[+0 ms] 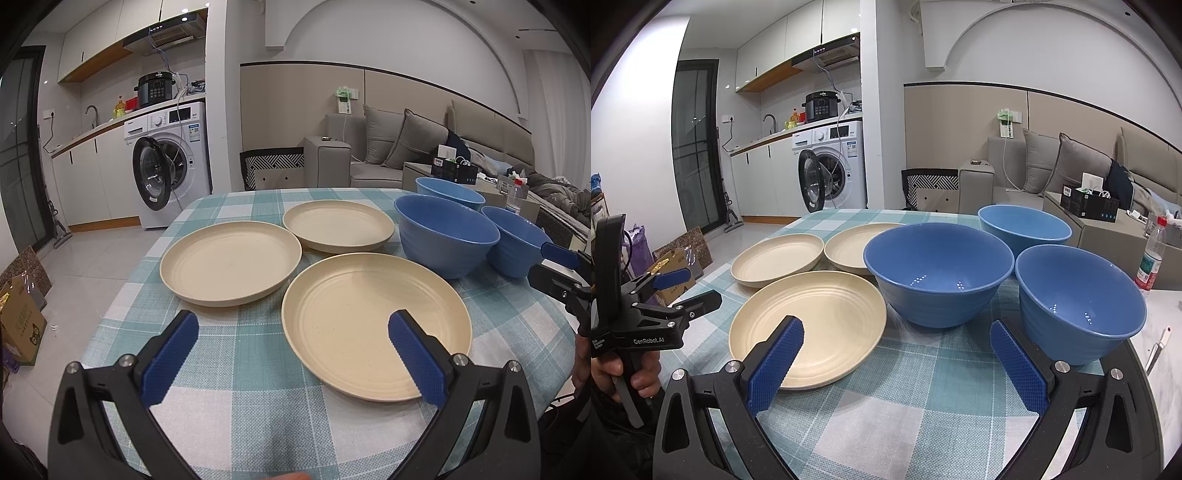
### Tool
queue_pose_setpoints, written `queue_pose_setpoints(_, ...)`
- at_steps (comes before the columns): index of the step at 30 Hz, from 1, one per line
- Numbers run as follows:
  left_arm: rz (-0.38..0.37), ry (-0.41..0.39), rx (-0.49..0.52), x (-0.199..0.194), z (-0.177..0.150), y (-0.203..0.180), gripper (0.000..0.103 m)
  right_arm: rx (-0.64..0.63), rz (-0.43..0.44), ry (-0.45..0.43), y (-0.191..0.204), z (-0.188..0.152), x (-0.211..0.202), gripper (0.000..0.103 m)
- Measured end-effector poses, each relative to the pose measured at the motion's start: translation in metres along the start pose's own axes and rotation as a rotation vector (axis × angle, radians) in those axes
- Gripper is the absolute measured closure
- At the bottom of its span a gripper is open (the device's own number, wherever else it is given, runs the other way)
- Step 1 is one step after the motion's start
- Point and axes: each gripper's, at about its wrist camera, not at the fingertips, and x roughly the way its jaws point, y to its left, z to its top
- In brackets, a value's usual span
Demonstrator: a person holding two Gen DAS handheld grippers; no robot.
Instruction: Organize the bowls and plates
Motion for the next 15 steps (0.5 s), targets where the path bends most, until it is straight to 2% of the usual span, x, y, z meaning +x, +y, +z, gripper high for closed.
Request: queue_pose_setpoints(15,-0.007,0.010,0.002,0.0015,-0.0004,0.0006,0.000,0.001,-0.001,-0.007,-0.0014,0.0033,-0.0032,0.000)
